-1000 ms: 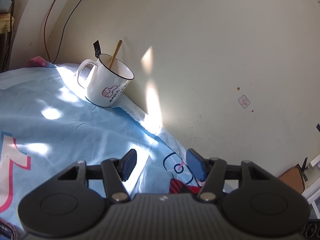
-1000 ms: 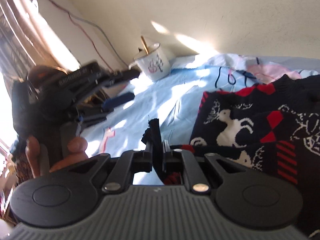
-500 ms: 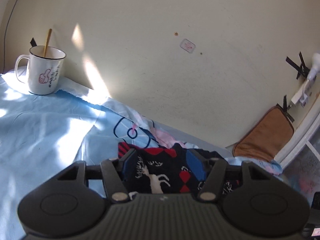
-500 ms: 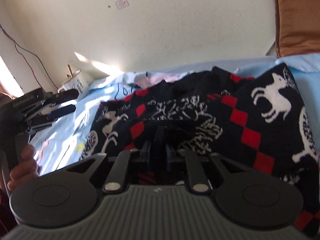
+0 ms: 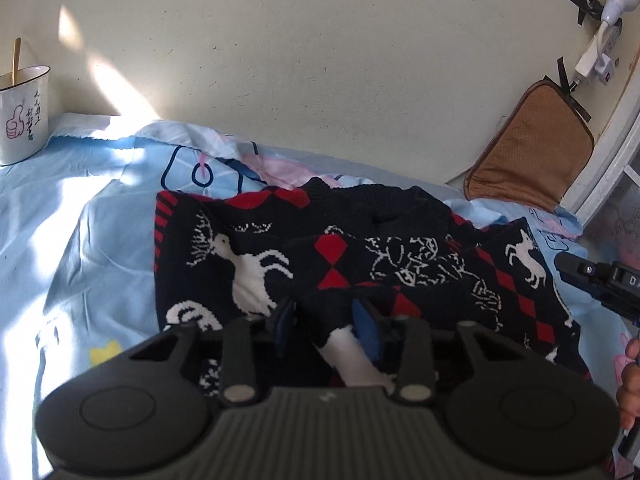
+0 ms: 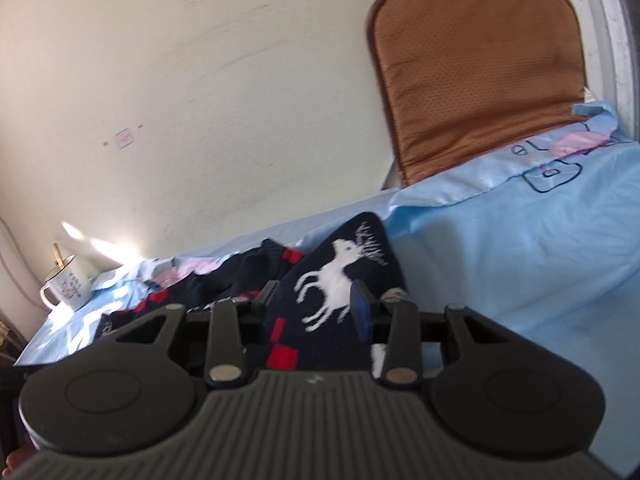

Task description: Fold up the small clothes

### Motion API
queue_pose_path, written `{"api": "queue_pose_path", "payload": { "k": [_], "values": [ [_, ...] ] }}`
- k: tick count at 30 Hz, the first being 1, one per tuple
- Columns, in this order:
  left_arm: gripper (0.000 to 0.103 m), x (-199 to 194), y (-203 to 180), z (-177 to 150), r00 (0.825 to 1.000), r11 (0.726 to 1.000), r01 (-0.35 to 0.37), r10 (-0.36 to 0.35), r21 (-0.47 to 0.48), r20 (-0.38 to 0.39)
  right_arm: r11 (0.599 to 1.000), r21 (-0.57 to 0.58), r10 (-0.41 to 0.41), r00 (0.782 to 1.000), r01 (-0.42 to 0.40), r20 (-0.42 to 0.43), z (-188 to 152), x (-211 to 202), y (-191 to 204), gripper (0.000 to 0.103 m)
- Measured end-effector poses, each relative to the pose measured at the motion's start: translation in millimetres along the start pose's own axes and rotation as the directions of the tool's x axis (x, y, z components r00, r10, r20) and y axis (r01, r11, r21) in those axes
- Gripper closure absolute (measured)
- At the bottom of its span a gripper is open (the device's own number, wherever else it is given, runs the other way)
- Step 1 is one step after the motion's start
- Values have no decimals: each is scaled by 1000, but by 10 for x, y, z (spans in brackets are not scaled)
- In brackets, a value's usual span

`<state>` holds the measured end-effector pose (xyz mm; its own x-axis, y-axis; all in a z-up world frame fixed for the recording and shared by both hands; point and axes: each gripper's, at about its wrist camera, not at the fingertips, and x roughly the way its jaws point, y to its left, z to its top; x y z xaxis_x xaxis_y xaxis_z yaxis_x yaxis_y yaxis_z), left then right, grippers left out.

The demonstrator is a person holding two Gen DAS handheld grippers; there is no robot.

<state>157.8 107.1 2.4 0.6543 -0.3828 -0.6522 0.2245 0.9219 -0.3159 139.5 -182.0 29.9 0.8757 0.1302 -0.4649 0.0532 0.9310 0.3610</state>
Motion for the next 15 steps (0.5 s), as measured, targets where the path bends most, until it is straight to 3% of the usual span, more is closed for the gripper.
{"api": "queue_pose_path", "payload": {
  "k": [5, 8, 11, 13, 15],
  "values": [
    [87, -94, -118, -2, 996, 996, -72, 68, 55, 65, 999, 17, -51, 999, 51, 15, 109, 247, -157, 63],
    [87, -266, -57, 59, 991, 997, -70, 66, 31, 118, 999, -53, 3, 999, -1, 44, 139, 349, -92, 63],
    [87, -216, -47, 62, 987, 990, -127, 121, 54, 101, 991, -121, 35, 993, -50, -116, 90, 701, -49, 63],
    [87, -60, -55, 33, 986, 982, -167, 163, 84, 45, 967, -252, -3, 994, -25, -110, 38, 792, 69, 63],
    [82, 5, -135, -24, 975, 964, -219, 212, 149, 60, 958, -287, -28, 992, -8, -119, 41, 803, 143, 60]
  ]
}}
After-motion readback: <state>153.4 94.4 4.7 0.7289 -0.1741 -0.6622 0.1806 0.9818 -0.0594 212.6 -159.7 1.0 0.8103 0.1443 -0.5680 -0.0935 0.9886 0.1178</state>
